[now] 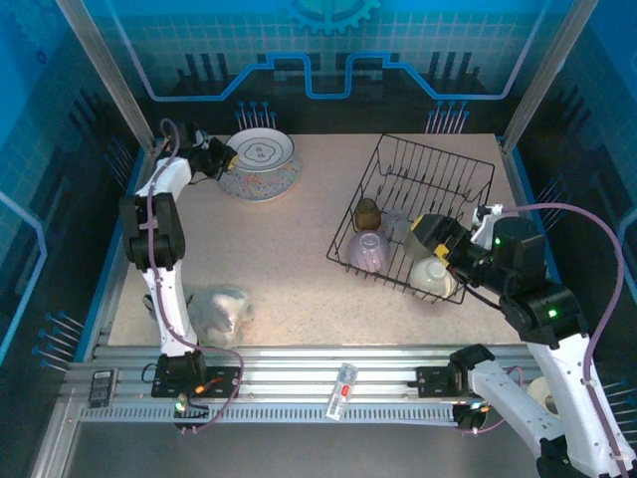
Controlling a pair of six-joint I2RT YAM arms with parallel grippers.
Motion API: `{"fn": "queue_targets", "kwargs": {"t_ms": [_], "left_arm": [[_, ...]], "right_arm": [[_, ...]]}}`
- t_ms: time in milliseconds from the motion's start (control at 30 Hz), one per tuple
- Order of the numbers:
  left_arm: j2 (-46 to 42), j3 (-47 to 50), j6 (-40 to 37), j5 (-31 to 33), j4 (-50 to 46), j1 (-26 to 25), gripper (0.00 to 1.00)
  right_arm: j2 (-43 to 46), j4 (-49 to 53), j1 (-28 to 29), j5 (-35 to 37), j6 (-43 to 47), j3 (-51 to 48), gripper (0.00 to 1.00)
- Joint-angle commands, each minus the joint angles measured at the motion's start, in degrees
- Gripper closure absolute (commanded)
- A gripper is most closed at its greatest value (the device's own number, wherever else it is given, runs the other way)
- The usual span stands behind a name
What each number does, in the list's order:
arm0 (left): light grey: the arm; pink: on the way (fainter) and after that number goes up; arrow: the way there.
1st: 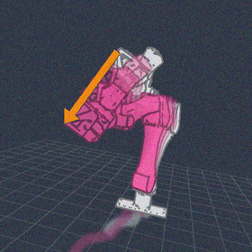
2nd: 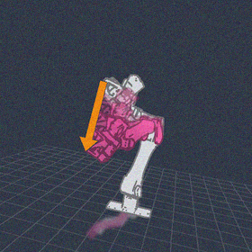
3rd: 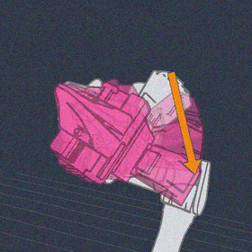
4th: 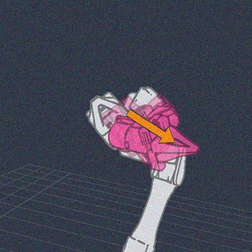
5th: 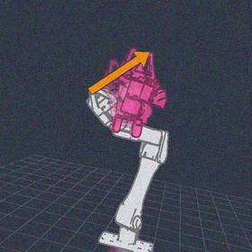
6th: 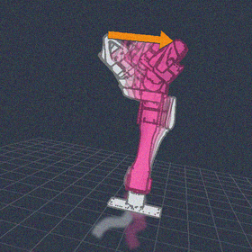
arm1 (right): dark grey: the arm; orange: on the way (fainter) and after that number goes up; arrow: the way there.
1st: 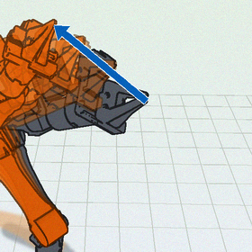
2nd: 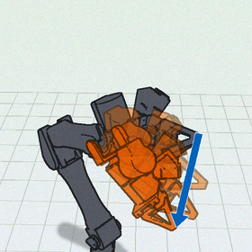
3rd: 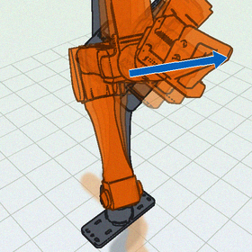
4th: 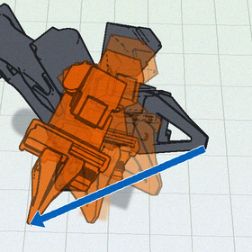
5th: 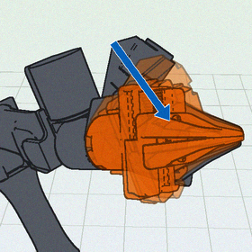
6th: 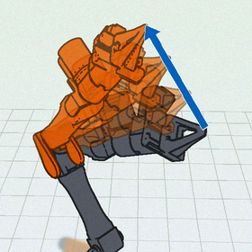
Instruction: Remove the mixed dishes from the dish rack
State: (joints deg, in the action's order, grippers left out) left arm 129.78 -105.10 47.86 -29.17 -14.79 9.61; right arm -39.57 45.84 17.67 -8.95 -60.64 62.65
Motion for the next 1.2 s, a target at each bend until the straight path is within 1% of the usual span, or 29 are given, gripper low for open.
{"fn": "queue_targets", "kwargs": {"t_ms": [0, 233, 467, 633, 900, 1167], "left_arm": [[1.8, -3.7, -1.2, -0.5, -0.4, 0.4, 1.00], [4.3, -5.3, -2.1, 0.4, -1.5, 0.9, 1.00], [5.8, -6.4, -2.5, 0.7, -2.0, 1.1, 1.00], [5.5, -5.6, -2.6, 0.8, -2.0, 1.2, 0.94], [5.8, -5.1, -2.6, 1.3, -2.0, 1.6, 0.92], [5.8, -3.6, -2.9, 1.4, -1.7, 1.9, 0.88]], "right_arm": [[-1.0, 1.1, 0.5, 1.5, -1.2, 0.9, 0.00], [-1.7, 1.5, 1.5, 2.4, -1.6, 1.8, 0.00], [-0.9, 4.3, 1.8, 4.1, -1.9, 2.5, 0.00], [-0.9, 4.9, 1.8, 4.5, -2.0, 2.9, 0.00], [0.1, 5.7, 1.8, 4.5, -2.3, 2.9, 0.00], [2.5, 7.4, 2.0, 5.1, -3.4, 2.6, 0.00]]}}
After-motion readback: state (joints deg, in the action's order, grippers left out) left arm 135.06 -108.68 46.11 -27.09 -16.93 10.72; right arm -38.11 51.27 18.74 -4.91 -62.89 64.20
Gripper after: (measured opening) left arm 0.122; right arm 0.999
